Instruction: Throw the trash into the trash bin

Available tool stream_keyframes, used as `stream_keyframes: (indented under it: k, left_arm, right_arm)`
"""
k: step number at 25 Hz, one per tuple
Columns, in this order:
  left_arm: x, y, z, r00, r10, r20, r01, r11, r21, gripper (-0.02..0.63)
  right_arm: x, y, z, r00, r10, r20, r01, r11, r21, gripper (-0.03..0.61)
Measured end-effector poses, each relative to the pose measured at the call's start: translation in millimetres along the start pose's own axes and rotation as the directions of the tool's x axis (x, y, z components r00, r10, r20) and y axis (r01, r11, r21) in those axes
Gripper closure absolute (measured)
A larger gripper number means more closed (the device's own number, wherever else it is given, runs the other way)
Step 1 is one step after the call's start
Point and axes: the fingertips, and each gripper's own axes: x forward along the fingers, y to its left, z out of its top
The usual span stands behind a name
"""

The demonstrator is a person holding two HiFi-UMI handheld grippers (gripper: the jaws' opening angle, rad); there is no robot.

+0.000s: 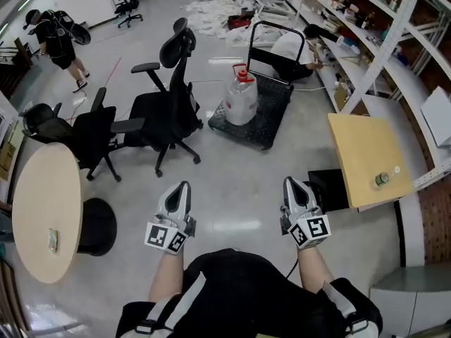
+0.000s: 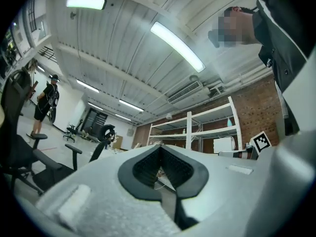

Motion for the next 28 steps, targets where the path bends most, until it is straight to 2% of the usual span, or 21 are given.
stream_keyframes:
  k: [4,12,22,28]
  left_arm:
    - [36,-35,-20,0.992,-0.121,-0.035,0.119,0.992,-0.033,0.614]
    - [86,-67,-47,0.951,-0.296,-0.091,0.289,0.954,-0.083,0.614]
    - [165,-67,-45,0.887,-0.455,-0.071,0.446,0.887,-0.116,0.614]
    - [195,-71,-61,0.85,-0.521,-0.078,0.505,0.849,-0.158,0.614]
  right_arm:
    - [-33,-39,5,0.993,-0.122,0.002,0.122,0.992,-0.012,0.572]
    - [-73,-72,2,0.954,-0.299,0.018,0.299,0.954,-0.009,0.572]
    - [-68,-90,21,0.889,-0.455,0.061,0.456,0.889,-0.022,0.574]
    - [-66,-101,19,0.848,-0.526,0.065,0.528,0.849,-0.025,0.572]
